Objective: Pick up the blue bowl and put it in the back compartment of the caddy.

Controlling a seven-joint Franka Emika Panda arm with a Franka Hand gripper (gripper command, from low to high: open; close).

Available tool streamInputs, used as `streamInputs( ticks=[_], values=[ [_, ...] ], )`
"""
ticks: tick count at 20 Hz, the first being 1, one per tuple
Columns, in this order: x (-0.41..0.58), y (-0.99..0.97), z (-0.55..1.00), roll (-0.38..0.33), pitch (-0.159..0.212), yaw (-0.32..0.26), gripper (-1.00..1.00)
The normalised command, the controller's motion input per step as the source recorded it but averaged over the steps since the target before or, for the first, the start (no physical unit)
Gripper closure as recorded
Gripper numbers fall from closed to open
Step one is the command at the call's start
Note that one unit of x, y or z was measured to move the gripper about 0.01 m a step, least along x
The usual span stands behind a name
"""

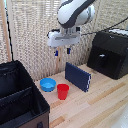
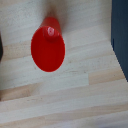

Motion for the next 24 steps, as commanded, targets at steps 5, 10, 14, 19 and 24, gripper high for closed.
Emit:
streamInputs(
  ticks=[5, 10, 14, 19, 24],
  values=[
    [0.528, 0.01, -0.18, -0.002, 0.020, 0.000, -1.00],
    [0.486, 0.00, -0.22, -0.001, 0.026, 0.000, -1.00],
    [0.414, 0.02, -0.27, -0.020, 0.070, 0.000, -1.00],
    [0.342, 0.14, -0.32, -0.052, 0.091, -0.012, -1.00],
    [0.334, 0.13, -0.37, -0.035, 0.060, -0.033, -1.00]
  ],
)
